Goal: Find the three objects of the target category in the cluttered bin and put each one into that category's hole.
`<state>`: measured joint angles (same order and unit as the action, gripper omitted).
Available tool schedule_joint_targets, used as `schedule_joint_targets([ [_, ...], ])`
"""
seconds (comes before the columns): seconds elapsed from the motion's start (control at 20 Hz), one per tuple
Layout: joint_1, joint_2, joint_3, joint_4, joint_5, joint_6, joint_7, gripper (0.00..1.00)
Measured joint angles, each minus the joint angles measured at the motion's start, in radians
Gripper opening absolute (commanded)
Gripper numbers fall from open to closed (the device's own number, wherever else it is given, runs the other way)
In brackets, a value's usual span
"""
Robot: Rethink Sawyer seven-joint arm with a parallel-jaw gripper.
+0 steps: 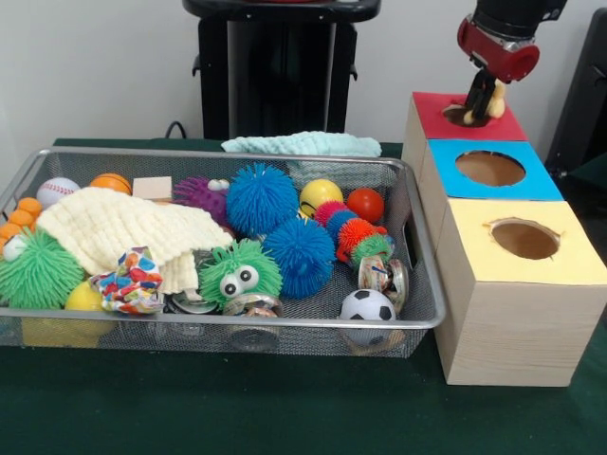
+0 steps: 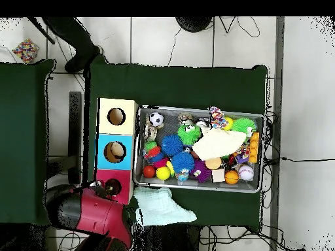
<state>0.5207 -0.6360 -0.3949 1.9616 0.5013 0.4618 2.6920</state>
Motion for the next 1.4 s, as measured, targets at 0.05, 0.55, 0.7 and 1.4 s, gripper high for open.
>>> schedule_joint_targets([
  [0.05,0.001,0.002,-0.002,-0.002,-0.008,0.000,0.000,0.00],
  [0.55,-0.036,0.009,-0.021,-0.005,-0.092,0.000,0.000,0.00],
  [0.7,-0.050,0.004,-0.011,-0.005,-0.099,0.001,0.000,0.00],
  [1.4,-0.062,-0.001,0.002,-0.005,-0.113,0.001,0.000,0.00],
])
